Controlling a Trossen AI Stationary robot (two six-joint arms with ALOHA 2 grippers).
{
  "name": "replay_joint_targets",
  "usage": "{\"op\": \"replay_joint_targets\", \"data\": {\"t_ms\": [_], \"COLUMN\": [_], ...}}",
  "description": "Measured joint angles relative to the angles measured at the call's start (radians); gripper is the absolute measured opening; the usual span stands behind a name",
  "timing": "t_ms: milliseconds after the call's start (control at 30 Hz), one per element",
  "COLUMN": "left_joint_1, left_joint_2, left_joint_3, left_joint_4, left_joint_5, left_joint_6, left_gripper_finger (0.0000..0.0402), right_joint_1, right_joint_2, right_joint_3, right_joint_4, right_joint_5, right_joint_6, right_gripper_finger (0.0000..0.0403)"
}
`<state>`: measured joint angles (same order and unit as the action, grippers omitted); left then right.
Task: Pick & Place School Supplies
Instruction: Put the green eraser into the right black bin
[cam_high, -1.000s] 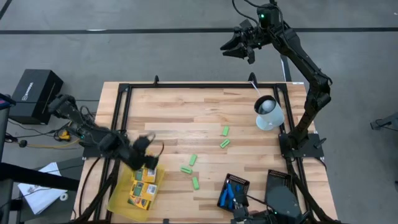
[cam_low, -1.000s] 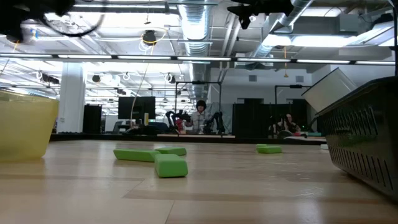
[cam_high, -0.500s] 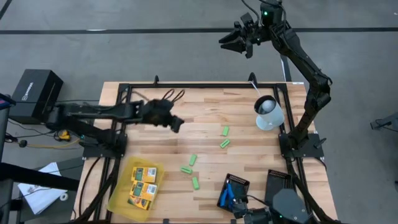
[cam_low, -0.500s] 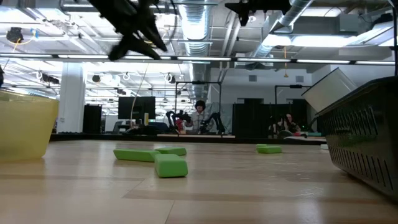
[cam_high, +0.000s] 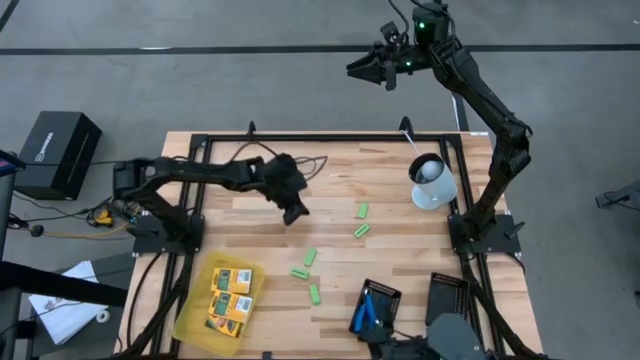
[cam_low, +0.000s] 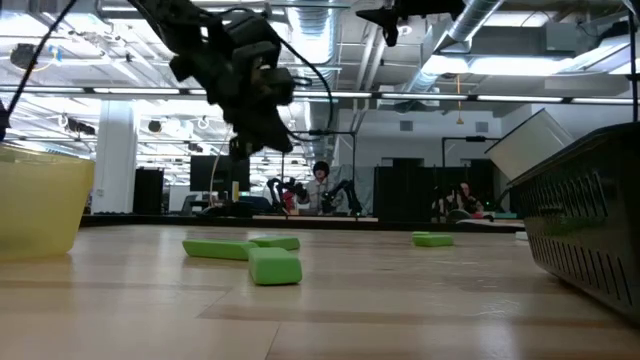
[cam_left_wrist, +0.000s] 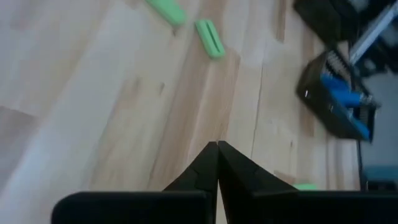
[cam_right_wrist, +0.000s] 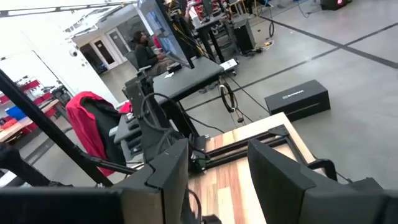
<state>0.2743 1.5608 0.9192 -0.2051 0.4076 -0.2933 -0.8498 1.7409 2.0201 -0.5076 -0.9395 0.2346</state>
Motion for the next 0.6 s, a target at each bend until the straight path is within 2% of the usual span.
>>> {"op": "replay_joint_targets", "data": {"t_ms": [333, 500, 600], "left_joint_1": [-0.055, -0.087, -0.112], "left_joint_2": [0.074, 0.074, 0.074], "left_joint_3": [-0.012, -0.096, -0.163], "left_joint_4": [0.16, 0.238, 0.366], "left_joint_5": [0.002, 0.005, 0.011], "left_joint_6": [0.046, -0.003, -0.074], "left_gripper_finger": [0.0, 0.0, 0.0], "right_joint_1": [0.019, 0.018, 0.018], "right_joint_2": [0.0, 0.0, 0.0], "right_joint_3": [0.0, 0.0, 0.0], "right_joint_4": [-0.006, -0.008, -0.008], "right_joint_5": [0.002, 0.002, 0.001], "right_joint_6": [0.002, 0.002, 0.002], "right_gripper_finger": [0.0159, 0.0159, 0.0159]}}
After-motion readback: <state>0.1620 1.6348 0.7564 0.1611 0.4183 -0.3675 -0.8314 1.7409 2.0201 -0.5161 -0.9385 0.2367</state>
